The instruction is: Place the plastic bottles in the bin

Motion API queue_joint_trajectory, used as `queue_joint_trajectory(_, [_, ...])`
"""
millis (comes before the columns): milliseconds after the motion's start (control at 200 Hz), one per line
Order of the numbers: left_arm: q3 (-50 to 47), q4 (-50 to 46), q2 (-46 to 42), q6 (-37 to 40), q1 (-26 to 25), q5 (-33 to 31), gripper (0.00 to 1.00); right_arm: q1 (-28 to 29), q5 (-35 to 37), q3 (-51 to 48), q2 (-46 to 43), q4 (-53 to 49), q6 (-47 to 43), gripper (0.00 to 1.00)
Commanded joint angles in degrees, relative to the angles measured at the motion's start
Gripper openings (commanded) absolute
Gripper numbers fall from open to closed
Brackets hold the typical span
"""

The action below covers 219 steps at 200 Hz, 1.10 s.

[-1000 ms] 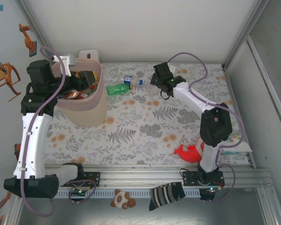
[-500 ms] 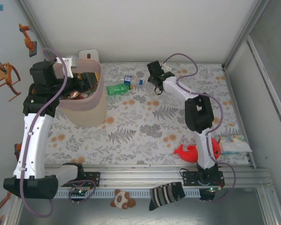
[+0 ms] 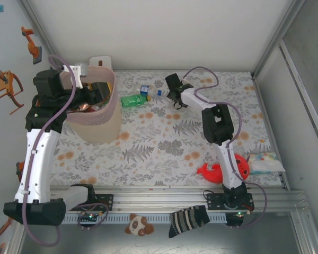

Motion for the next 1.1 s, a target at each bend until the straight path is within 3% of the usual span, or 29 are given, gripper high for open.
queue_joint_trajectory(0, [0.8,-0.7,-1.3,0.9,-0.3,0.8,0.62,-0.7,0.8,0.3,0.5,-1.4,1.5,0.71])
queue_joint_trajectory(185, [0.9,-0.4,-1.2,0.7,-0.4,0.8,0.62,-0.9,0.5,-2.8,-1.6,-1.1,0.8,0.67])
queue_joint_trajectory(1092, [0.9,0.7,-0.2,0.3,-0.7,0.9,0.62,-0.6,-10.1,-15.6,-13.8,-3.4,-0.6,0.75])
